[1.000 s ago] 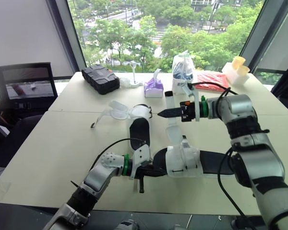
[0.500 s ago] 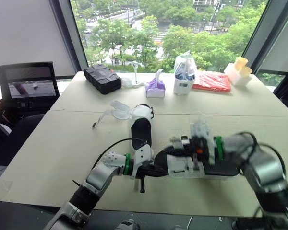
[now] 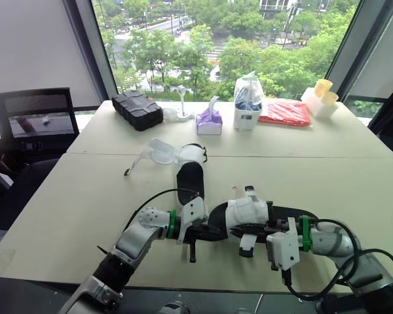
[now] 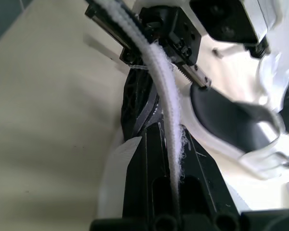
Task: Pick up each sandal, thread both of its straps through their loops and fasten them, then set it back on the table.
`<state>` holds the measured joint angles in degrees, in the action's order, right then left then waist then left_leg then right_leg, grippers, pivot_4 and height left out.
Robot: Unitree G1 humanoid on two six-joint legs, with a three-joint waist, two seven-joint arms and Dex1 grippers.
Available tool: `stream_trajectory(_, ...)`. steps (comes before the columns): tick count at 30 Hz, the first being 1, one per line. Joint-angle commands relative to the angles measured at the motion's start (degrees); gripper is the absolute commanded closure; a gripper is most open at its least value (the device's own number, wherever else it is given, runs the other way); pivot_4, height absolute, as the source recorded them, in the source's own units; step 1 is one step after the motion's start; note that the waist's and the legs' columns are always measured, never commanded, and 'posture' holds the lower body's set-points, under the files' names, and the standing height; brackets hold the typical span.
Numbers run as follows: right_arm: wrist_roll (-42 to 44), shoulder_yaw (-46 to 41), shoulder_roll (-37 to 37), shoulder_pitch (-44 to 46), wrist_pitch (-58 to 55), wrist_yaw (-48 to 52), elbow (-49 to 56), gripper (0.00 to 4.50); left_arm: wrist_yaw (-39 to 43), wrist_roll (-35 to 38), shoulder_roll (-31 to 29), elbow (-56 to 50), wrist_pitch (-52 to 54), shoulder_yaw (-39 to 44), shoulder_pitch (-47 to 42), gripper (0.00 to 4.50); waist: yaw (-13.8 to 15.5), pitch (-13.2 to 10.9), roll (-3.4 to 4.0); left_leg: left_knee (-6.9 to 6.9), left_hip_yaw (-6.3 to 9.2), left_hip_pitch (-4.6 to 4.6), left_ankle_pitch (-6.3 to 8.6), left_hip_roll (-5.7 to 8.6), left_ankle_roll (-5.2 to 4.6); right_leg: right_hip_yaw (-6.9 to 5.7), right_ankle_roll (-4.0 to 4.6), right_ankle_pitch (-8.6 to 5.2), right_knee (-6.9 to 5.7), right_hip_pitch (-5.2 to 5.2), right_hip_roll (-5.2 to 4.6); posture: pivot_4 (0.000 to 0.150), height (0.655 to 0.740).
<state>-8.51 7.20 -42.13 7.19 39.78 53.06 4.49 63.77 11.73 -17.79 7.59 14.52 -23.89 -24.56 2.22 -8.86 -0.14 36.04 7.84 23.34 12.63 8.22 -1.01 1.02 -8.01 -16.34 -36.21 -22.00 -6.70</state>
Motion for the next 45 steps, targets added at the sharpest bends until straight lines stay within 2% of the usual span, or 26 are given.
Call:
stream_trajectory(1, -8.21, 1.77, 1.14, 1.44, 9.68, -6.60, -5.10, 4.45, -0.60, -2.82, -1.06, 1.29, 3.02, -2.80, 2.32, 4.50, 0.02, 0.04, 0.03, -0.01, 0.00, -0.01, 0.00, 0.00, 0.00, 0.01, 0.00, 0.00, 0.00, 0.00, 0.01, 0.150, 0.7400)
stream_trajectory(4, -13.72, 2.46, 0.93, 2.55, 16.07, -11.17, -7.96, 4.45, -0.92, -2.69, -1.26, 0.06, 3.69, -2.92, 2.91, 4.50, -0.03, 0.17, 0.05, -0.03, 0.00, -0.03, -0.01, 0.00, 0.00, 0.03, 0.00, 0.00, 0.00, 0.00, 0.05, 0.150, 0.7400)
stream_trajectory(7, -17.66, 3.43, -0.25, 3.34, 20.27, -13.99, -9.58, 3.56, -1.23, -2.63, -1.39, -0.85, 4.26, -3.01, 3.32, 4.50, -0.04, 0.22, 0.11, -0.09, 0.00, -0.07, -0.02, -0.01, 0.01, 0.06, 0.01, -0.01, -0.01, 0.00, 0.08, 0.150, 0.7400)
stream_trajectory(9, -19.34, 3.95, -1.27, 3.38, 21.43, -15.25, -9.98, 2.65, -1.39, -2.60, -1.45, -1.20, 4.50, -3.09, 3.48, 4.50, 0.10, 0.24, 0.12, -0.10, 0.00, -0.08, -0.03, -0.01, 0.01, 0.06, 0.01, -0.01, -0.01, 0.00, 0.09, 0.150, 0.7400)
stream_trajectory(14, -17.84, 3.60, -6.19, -0.37, 23.32, -16.88, -6.83, 0.05, -1.81, -2.55, -1.38, -1.89, 5.04, -3.23, 3.83, 4.50, 0.06, 0.26, 0.16, -0.11, 0.02, -0.04, -0.04, 0.04, -0.01, 0.10, 0.02, -0.03, 0.00, -0.01, 0.09, 0.150, 0.7400)
stream_trajectory(18, -15.43, 3.68, -11.12, -2.37, 23.75, -16.30, -3.15, 0.05, -1.96, -2.43, -1.37, -1.96, 5.21, -3.21, 3.92, 4.50, 0.16, 0.32, 0.26, -0.12, 0.03, -0.08, -0.04, 0.03, -0.02, 0.14, 0.02, -0.04, 0.00, 0.03, 0.08, 0.150, 0.7400)
stream_trajectory(22, -6.24, 0.92, -20.40, -7.79, 20.85, -14.47, 3.63, 0.05, -2.22, -2.41, -0.96, -1.25, 5.06, -2.96, 3.58, 4.50, 0.18, 0.32, 0.27, -0.15, 0.03, -0.06, -0.03, 0.07, -0.04, 0.16, 0.00, -0.11, 0.02, 0.03, 0.00, 0.150, 0.7400)
stream_trajectory(28, 0.77, -3.31, -30.08, -12.46, 20.00, -12.74, 1.19, 0.05, -2.07, -2.48, -0.49, -0.45, 4.59, -3.01, 3.09, 4.50, 0.11, 0.32, 0.28, -0.08, 0.02, -0.07, -0.01, 0.06, -0.05, 0.16, 0.18, -0.21, 0.03, 0.13, -0.08, 0.150, 0.7400)
stream_trajectory(29, 4.21, -3.57, -31.40, -13.43, 17.77, -11.73, 1.23, 0.05, -2.03, -2.47, -0.46, -0.39, 4.57, -3.01, 3.05, 4.50, 0.12, 0.32, 0.28, -0.07, 0.02, -0.07, 0.00, 0.05, -0.05, 0.16, 0.18, -0.21, 0.04, 0.14, -0.08, 0.150, 0.7400)
stream_trajectory(32, 16.84, -4.89, -34.64, -16.20, 3.85, -7.58, 5.23, 0.05, -1.94, -2.51, -0.27, 0.22, 4.31, -2.89, 2.78, 4.50, 0.16, 0.31, 0.29, -0.10, 0.03, -0.06, 0.00, 0.04, -0.09, 0.16, 0.19, -0.22, 0.08, 0.14, -0.11, 0.150, 0.7400)
stream_trajectory(35, 36.89, -6.90, -38.87, -18.31, -17.41, -2.77, 14.82, 0.05, -2.04, -2.50, 0.07, 0.63, 4.18, -2.73, 2.58, 4.50, 0.14, 0.32, 0.35, -0.08, 0.03, -0.03, 0.01, 0.03, -0.13, 0.19, 0.21, -0.23, 0.09, 0.16, -0.16, 0.150, 0.7400)
stream_trajectory(37, 46.75, -9.10, -40.93, -17.87, -28.69, 0.25, 18.32, 0.05, -2.03, -2.53, 0.26, 0.98, 4.08, -2.71, 2.38, 4.50, 0.24, 0.32, 0.38, -0.04, 0.04, 0.00, 0.02, 0.01, -0.14, 0.19, 0.43, -0.34, 0.10, 0.25, -0.18, 0.150, 0.7400)
stream_trajectory(42, 65.38, -14.44, -43.13, -14.83, -52.80, 6.30, 20.76, 0.05, -2.13, -2.71, 0.80, 1.48, 3.77, -2.71, 2.08, 4.50, 0.32, 0.31, 0.35, 0.01, 0.05, 0.10, 0.18, 0.01, -0.13, 0.17, 0.45, -0.36, 0.34, 0.27, -0.24, 0.150, 0.7400)
stream_trajectory(45, 70.14, -16.36, -43.19, -14.41, -63.67, 8.68, 20.89, 0.05, -2.25, -2.79, 0.93, 1.37, 3.76, -2.63, 2.25, 4.50, 0.40, 0.31, 0.35, -0.02, 0.05, 0.15, 0.22, 0.01, -0.19, 0.10, 0.45, -0.36, 0.58, 0.27, -0.27, 0.150, 0.7400)
